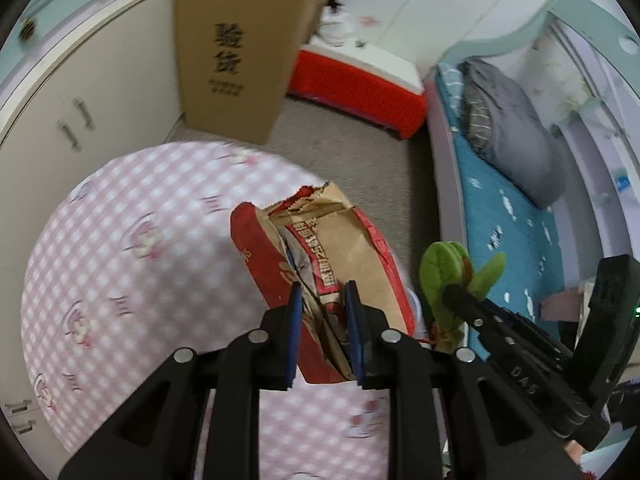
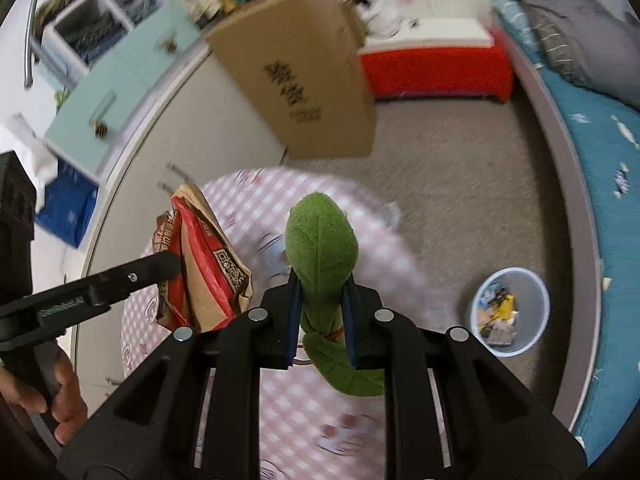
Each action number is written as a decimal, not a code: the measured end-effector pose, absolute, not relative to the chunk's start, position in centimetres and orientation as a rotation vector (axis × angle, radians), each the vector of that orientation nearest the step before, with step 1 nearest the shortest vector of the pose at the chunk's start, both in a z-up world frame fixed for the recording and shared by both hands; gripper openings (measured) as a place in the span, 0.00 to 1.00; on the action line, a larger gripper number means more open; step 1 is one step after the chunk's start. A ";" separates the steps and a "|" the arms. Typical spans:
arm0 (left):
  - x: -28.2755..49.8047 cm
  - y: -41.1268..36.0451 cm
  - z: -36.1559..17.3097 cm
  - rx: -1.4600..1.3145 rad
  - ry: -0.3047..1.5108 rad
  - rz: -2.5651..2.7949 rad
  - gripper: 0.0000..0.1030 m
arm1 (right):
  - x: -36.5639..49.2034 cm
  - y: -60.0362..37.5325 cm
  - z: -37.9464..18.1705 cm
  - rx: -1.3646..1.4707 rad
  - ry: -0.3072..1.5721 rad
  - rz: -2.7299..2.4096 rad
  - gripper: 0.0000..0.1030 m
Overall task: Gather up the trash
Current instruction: 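Carry the paper bag and plush toy over the bin and open the right gripper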
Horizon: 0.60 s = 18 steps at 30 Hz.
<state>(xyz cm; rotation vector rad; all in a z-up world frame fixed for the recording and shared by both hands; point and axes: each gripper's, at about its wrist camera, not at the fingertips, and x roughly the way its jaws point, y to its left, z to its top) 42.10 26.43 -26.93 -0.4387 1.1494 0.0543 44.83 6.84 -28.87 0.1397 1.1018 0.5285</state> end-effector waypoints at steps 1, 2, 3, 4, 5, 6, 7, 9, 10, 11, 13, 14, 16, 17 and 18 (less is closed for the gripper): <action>42.6 24.9 -26.5 -0.431 1.146 0.035 0.19 | 44.9 5.1 -28.1 0.151 1.086 0.508 0.17; 43.0 23.6 -26.2 -0.423 1.144 0.019 0.19 | 45.0 3.8 -27.7 0.158 1.075 0.494 0.17; 43.4 22.1 -26.0 -0.413 1.142 -0.001 0.19 | 45.2 2.5 -27.2 0.163 1.066 0.481 0.17; 43.9 20.4 -25.7 -0.403 1.142 -0.023 0.19 | 45.2 0.7 -26.7 0.171 1.053 0.461 0.17; 44.2 19.4 -25.5 -0.397 1.140 -0.034 0.19 | 45.3 -0.9 -26.3 0.178 1.042 0.443 0.17; 44.7 17.6 -25.2 -0.388 1.138 -0.057 0.19 | 45.3 -2.5 -25.8 0.185 1.033 0.425 0.17; 45.1 16.2 -25.0 -0.381 1.138 -0.074 0.19 | 45.4 -3.8 -25.4 0.189 1.025 0.411 0.17; 45.9 13.3 -24.7 -0.363 1.137 -0.107 0.19 | 45.6 -6.3 -24.9 0.195 1.011 0.383 0.17; 46.2 11.8 -24.5 -0.356 1.137 -0.124 0.19 | 45.7 -7.8 -24.6 0.198 1.007 0.368 0.17; 46.6 10.5 -24.4 -0.349 1.138 -0.138 0.19 | 45.8 -8.9 -24.4 0.200 1.003 0.354 0.17; 47.2 7.8 -24.2 -0.332 1.138 -0.165 0.19 | 45.9 -11.4 -24.1 0.205 0.993 0.328 0.17; 47.5 6.6 -24.3 -0.325 1.139 -0.177 0.19 | 45.9 -12.3 -24.1 0.209 0.992 0.320 0.17; 48.1 4.9 -24.3 -0.315 1.142 -0.188 0.19 | 46.0 -14.5 -23.9 0.213 0.987 0.302 0.17; 48.3 4.0 -24.3 -0.311 1.145 -0.194 0.19 | 46.0 -15.0 -23.9 0.214 0.985 0.298 0.17; 48.6 3.0 -24.3 -0.304 1.147 -0.198 0.19 | 46.1 -15.7 -23.8 0.216 0.983 0.294 0.17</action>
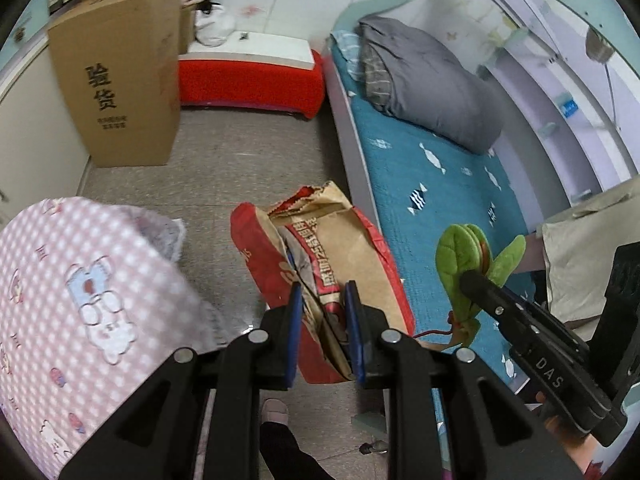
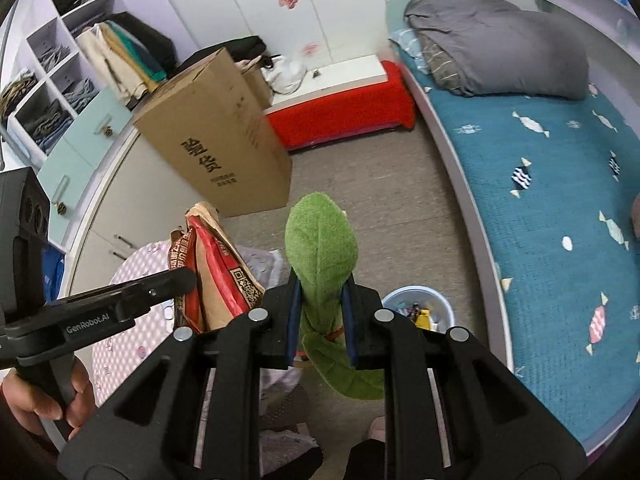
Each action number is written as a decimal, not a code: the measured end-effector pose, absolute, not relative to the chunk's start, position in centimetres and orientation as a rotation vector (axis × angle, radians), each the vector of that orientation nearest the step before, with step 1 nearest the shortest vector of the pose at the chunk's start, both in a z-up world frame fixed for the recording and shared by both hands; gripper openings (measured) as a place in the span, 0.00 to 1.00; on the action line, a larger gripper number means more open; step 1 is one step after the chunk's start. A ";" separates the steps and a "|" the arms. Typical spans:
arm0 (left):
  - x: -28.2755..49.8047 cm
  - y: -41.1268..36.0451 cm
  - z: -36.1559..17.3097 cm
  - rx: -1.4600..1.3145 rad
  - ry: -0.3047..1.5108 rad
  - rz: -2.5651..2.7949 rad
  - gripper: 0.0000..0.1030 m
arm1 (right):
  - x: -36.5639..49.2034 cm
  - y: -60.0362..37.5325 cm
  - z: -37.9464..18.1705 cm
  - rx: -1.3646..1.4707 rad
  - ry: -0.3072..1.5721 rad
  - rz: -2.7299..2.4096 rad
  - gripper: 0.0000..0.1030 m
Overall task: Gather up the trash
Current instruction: 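Carry the paper bag and plush toy over the bin and open the right gripper, then open the left gripper over the bin to drop the paper bag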
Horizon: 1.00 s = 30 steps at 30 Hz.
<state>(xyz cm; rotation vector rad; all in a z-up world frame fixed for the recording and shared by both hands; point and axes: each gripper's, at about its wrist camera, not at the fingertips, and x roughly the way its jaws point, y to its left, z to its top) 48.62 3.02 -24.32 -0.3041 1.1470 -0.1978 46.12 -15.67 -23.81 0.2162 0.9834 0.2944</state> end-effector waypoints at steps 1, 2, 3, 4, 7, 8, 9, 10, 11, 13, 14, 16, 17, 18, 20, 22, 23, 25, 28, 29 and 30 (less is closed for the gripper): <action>48.7 2.4 -24.3 -0.300 1.148 -0.198 0.19 | 46.2 -16.5 -23.8 0.218 0.981 0.289 0.17; 48.9 1.7 -24.3 -0.297 1.149 -0.198 0.19 | 46.4 -17.1 -23.8 0.220 0.979 0.286 0.17; 49.2 0.8 -24.4 -0.295 1.152 -0.200 0.19 | 46.5 -18.0 -23.8 0.225 0.978 0.286 0.17; 49.4 0.3 -24.4 -0.292 1.153 -0.200 0.19 | 46.6 -18.5 -23.8 0.227 0.978 0.285 0.18; 49.9 -0.8 -24.6 -0.281 1.159 -0.199 0.19 | 47.0 -19.6 -23.9 0.232 0.976 0.285 0.20; 50.1 -1.1 -24.6 -0.278 1.162 -0.199 0.19 | 47.2 -20.0 -24.0 0.236 0.976 0.284 0.20; 50.2 -1.5 -24.6 -0.272 1.164 -0.196 0.19 | 47.3 -20.4 -24.1 0.242 0.977 0.284 0.20; 50.4 -1.8 -24.8 -0.269 1.166 -0.195 0.19 | 47.6 -20.5 -24.2 0.248 0.979 0.286 0.29; 50.5 -2.0 -24.8 -0.267 1.171 -0.194 0.19 | 47.8 -20.9 -24.4 0.255 0.983 0.284 0.49; 50.6 -2.4 -25.0 -0.257 1.181 -0.191 0.19 | 47.8 -21.2 -24.6 0.265 0.977 0.266 0.59; 50.7 -2.5 -25.1 -0.254 1.184 -0.190 0.19 | 47.9 -21.5 -24.7 0.269 0.978 0.265 0.59; 50.8 -3.0 -25.3 -0.247 1.193 -0.189 0.19 | 48.2 -22.1 -24.8 0.279 0.983 0.262 0.59; 50.9 -3.3 -25.4 -0.243 1.196 -0.190 0.19 | 48.3 -22.3 -24.8 0.282 0.984 0.263 0.59; 50.9 -3.5 -25.4 -0.239 1.198 -0.191 0.19 | 48.5 -22.6 -24.8 0.283 0.983 0.263 0.59; 51.1 -4.1 -25.5 -0.231 1.203 -0.197 0.19 | 48.5 -23.0 -24.7 0.289 0.979 0.255 0.61; 51.3 -4.6 -25.6 -0.223 1.205 -0.203 0.19 | 48.4 -23.5 -24.6 0.294 0.974 0.250 0.61; 51.4 -5.0 -25.6 -0.218 1.208 -0.209 0.19 | 48.4 -23.7 -24.6 0.295 0.971 0.247 0.62; 51.4 -5.6 -25.7 -0.210 1.211 -0.217 0.19 | 48.2 -24.3 -24.5 0.301 0.968 0.237 0.63; 51.5 -6.7 -26.0 -0.195 1.219 -0.234 0.19 | 47.9 -25.3 -24.6 0.313 0.965 0.220 0.64; 51.6 -7.0 -26.0 -0.191 1.221 -0.239 0.20 | 47.7 -25.6 -24.6 0.319 0.964 0.214 0.64; 51.6 -7.4 -26.1 -0.185 1.224 -0.247 0.19 | 47.5 -25.9 -24.6 0.324 0.964 0.207 0.64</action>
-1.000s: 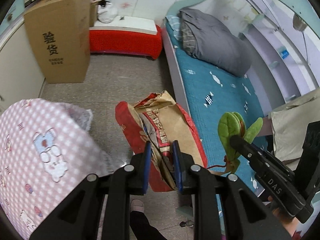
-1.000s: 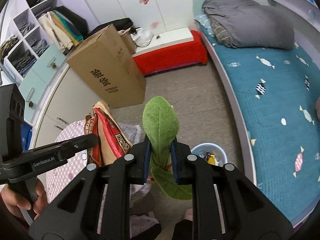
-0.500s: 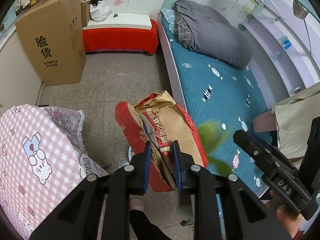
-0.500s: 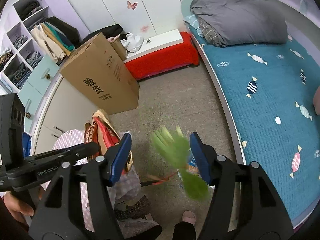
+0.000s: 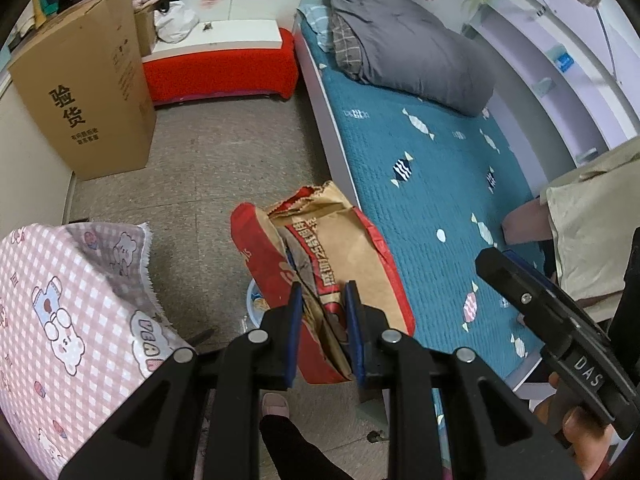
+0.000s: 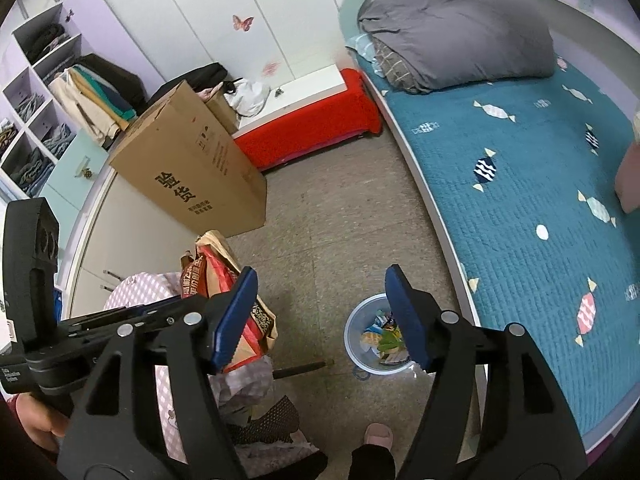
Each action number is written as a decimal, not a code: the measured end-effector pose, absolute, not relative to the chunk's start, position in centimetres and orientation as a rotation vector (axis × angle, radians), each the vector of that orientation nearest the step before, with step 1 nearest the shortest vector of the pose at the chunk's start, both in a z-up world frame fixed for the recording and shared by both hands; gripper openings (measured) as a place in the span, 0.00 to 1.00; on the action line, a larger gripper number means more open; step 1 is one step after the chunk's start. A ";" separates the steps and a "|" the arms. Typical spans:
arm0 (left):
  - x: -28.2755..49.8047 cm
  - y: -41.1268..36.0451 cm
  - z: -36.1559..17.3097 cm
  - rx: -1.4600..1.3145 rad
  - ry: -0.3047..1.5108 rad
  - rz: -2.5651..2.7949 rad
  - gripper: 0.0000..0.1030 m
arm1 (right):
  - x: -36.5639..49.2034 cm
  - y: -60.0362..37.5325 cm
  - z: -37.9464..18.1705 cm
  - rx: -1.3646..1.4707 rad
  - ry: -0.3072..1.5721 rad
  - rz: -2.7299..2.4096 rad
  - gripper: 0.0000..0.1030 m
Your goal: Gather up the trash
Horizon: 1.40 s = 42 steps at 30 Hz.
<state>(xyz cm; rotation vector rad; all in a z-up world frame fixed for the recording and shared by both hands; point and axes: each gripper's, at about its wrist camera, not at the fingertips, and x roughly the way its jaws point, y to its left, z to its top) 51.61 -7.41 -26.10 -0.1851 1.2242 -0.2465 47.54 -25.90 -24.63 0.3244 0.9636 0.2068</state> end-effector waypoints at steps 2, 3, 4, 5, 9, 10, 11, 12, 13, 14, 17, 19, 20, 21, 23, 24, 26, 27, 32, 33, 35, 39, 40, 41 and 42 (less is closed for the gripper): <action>51.7 -8.1 -26.2 -0.176 1.228 -0.256 0.20 | 47.3 -26.5 -24.7 0.332 0.961 0.197 0.64; 51.7 -8.6 -26.2 -0.170 1.230 -0.265 0.20 | 47.1 -26.8 -24.7 0.337 0.959 0.191 0.64; 51.8 -8.9 -26.2 -0.164 1.231 -0.269 0.20 | 46.9 -27.0 -24.6 0.341 0.956 0.185 0.64; 51.8 -9.4 -26.2 -0.156 1.232 -0.277 0.20 | 46.7 -27.1 -24.5 0.345 0.952 0.179 0.64; 52.1 -10.7 -26.0 -0.129 1.229 -0.307 0.20 | 46.1 -28.4 -24.2 0.375 0.927 0.152 0.64; 52.2 -11.0 -25.9 -0.125 1.227 -0.318 0.20 | 45.9 -28.9 -24.1 0.385 0.920 0.141 0.64; 52.3 -11.2 -25.8 -0.121 1.225 -0.326 0.21 | 45.7 -29.3 -24.0 0.391 0.912 0.130 0.64; 52.4 -11.6 -25.8 -0.111 1.225 -0.336 0.21 | 45.7 -29.6 -23.9 0.395 0.906 0.124 0.64; 52.4 -11.8 -25.8 -0.109 1.228 -0.339 0.23 | 45.5 -29.9 -23.8 0.400 0.901 0.119 0.65; 52.6 -11.9 -25.9 -0.110 1.232 -0.344 0.26 | 45.5 -30.1 -23.8 0.404 0.898 0.115 0.65; 52.8 -11.9 -26.1 -0.124 1.240 -0.330 0.60 | 45.0 -30.7 -24.1 0.418 0.899 0.106 0.65; 52.7 -11.4 -26.0 -0.153 1.222 -0.308 0.70 | 44.8 -30.8 -24.2 0.415 0.905 0.105 0.65; 52.7 -11.2 -26.1 -0.169 1.224 -0.299 0.70 | 44.6 -30.7 -24.3 0.414 0.908 0.106 0.65; 52.6 -10.8 -26.2 -0.191 1.233 -0.296 0.70 | 44.5 -30.7 -24.4 0.414 0.911 0.108 0.65; 52.0 -10.1 -26.2 -0.214 1.231 -0.273 0.71 | 44.2 -30.4 -24.5 0.407 0.915 0.115 0.65; 51.8 -9.9 -26.1 -0.216 1.225 -0.264 0.71 | 43.9 -30.2 -24.5 0.401 0.916 0.117 0.65; 50.9 -9.1 -25.9 -0.221 1.212 -0.244 0.74 | 43.4 -29.6 -24.5 0.384 0.916 0.125 0.65; 50.5 -8.8 -25.8 -0.223 1.209 -0.239 0.74 | 43.1 -29.3 -24.4 0.377 0.916 0.128 0.65; 47.9 -7.3 -24.3 -0.202 1.171 -0.207 0.75 | 41.3 -27.2 -23.5 0.345 0.907 0.161 0.65; 47.1 -6.8 -23.8 -0.195 1.152 -0.197 0.76 | 40.7 -26.7 -23.1 0.335 0.900 0.171 0.65; 45.8 -6.1 -22.8 -0.189 1.125 -0.186 0.77 | 39.8 -25.8 -22.5 0.316 0.887 0.184 0.66; 42.5 -4.1 -20.3 -0.173 1.051 -0.155 0.77 | 37.3 -23.9 -21.0 0.289 0.856 0.197 0.66; 41.7 -3.7 -19.7 -0.168 1.033 -0.153 0.77 | 36.4 -23.4 -20.5 0.281 0.846 0.197 0.66; 40.8 -3.3 -19.1 -0.162 1.015 -0.150 0.77 | 35.2 -22.9 -20.0 0.275 0.831 0.194 0.66; 39.7 -2.7 -18.4 -0.151 0.993 -0.147 0.77 | 34.4 -22.6 -19.6 0.271 0.822 0.191 0.66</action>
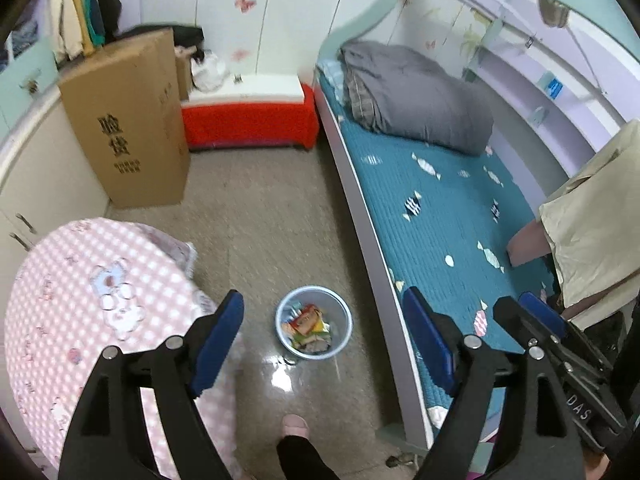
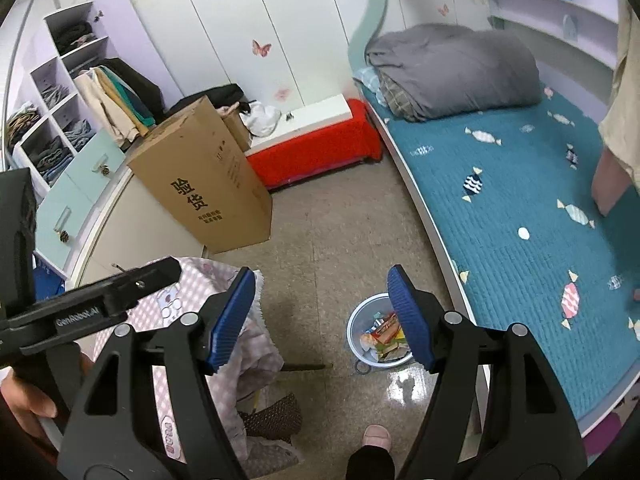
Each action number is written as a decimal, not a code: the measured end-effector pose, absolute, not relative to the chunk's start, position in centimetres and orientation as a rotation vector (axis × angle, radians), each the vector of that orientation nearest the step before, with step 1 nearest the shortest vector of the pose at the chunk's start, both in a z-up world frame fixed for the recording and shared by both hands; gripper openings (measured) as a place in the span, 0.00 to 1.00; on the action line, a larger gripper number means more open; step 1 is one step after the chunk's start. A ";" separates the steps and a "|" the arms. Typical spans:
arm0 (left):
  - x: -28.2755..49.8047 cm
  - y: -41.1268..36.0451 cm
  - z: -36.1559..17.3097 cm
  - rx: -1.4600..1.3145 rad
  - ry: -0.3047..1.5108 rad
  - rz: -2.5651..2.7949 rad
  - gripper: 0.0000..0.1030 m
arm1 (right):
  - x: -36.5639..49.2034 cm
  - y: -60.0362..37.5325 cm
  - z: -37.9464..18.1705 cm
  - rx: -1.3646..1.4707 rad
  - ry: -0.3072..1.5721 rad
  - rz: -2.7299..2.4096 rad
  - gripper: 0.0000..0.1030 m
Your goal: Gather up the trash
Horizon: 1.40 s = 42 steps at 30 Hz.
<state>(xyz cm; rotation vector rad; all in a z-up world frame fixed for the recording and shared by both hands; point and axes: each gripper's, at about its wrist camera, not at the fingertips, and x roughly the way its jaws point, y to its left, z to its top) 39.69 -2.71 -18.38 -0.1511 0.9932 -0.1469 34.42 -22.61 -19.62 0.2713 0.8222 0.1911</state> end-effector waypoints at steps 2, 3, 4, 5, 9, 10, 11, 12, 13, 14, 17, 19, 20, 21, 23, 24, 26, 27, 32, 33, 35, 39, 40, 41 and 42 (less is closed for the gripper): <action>37.3 -1.6 -16.9 -0.126 0.948 -0.142 0.79 | 32.3 -21.8 -18.7 0.263 0.796 0.183 0.67; 36.4 -1.2 -16.3 -0.119 0.931 -0.141 0.79 | 31.2 -21.4 -18.2 0.260 0.783 0.178 0.68; 34.8 -0.6 -15.4 -0.107 0.903 -0.137 0.79 | 29.7 -20.9 -17.6 0.256 0.766 0.168 0.68; 33.9 -0.3 -14.9 -0.103 0.887 -0.134 0.79 | 28.5 -20.5 -17.1 0.254 0.752 0.162 0.68; 28.1 1.8 -12.2 -0.075 0.808 -0.144 0.83 | 23.1 -18.6 -15.2 0.249 0.693 0.140 0.70; 26.6 2.2 -11.7 -0.069 0.793 -0.151 0.83 | 21.5 -18.1 -14.7 0.242 0.676 0.132 0.70; 24.7 2.6 -11.1 -0.059 0.773 -0.153 0.84 | 20.1 -17.6 -14.3 0.235 0.660 0.123 0.71; 23.5 2.9 -10.7 -0.048 0.760 -0.155 0.85 | 18.2 -17.1 -13.7 0.229 0.638 0.112 0.72; 22.2 3.1 -10.3 -0.037 0.745 -0.162 0.87 | 16.9 -16.7 -13.3 0.224 0.623 0.103 0.73; 20.3 3.2 -9.8 -0.025 0.725 -0.168 0.87 | 15.5 -16.3 -12.8 0.217 0.606 0.093 0.74; 16.8 3.7 -8.7 -0.010 0.686 -0.170 0.88 | 11.9 -15.2 -11.6 0.195 0.566 0.076 0.76; 14.4 4.3 -7.7 -0.007 0.660 -0.168 0.90 | 10.0 -14.7 -10.8 0.184 0.543 0.064 0.78; 13.3 4.5 -7.2 -0.006 0.646 -0.166 0.90 | 9.1 -14.5 -10.5 0.179 0.530 0.059 0.79; 12.7 4.6 -6.9 -0.006 0.637 -0.166 0.90 | 8.2 -14.4 -10.1 0.174 0.519 0.053 0.80; 11.3 4.7 -6.3 -0.012 0.617 -0.170 0.90 | 6.3 -14.2 -9.3 0.164 0.486 0.044 0.81; 10.5 4.7 -5.8 -0.018 0.604 -0.174 0.90 | 5.5 -14.2 -9.1 0.158 0.474 0.042 0.82; 9.5 4.7 -5.3 -0.021 0.586 -0.175 0.90 | 4.1 -14.3 -8.4 0.139 0.442 0.031 0.85; 8.9 4.6 -4.9 -0.021 0.568 -0.171 0.90 | 3.7 -14.5 -8.2 0.132 0.427 0.026 0.86; 6.5 3.8 -3.8 -0.008 0.483 -0.143 0.90 | 1.9 -15.5 -7.7 0.123 0.381 0.020 0.88; 6.1 3.6 -3.7 -0.009 0.476 -0.143 0.90 | 1.6 -15.7 -7.6 0.121 0.378 0.019 0.88; 5.3 3.2 -3.5 -0.015 0.464 -0.147 0.90 | 1.0 -16.1 -7.5 0.116 0.369 0.016 0.89; 4.7 2.6 -3.6 -0.012 0.464 -0.140 0.90 | 0.0 -16.8 -7.4 0.108 0.364 0.011 0.90; 4.5 2.5 -3.7 -0.014 0.466 -0.142 0.90 | -0.1 -16.9 -7.5 0.106 0.364 0.013 0.90; 4.5 2.5 -3.7 -0.014 0.465 -0.141 0.90 | -0.2 -17.0 -7.5 0.104 0.360 0.014 0.90; 4.5 2.4 -3.7 -0.012 0.464 -0.135 0.90 | -0.3 -16.9 -7.5 0.101 0.359 0.013 0.91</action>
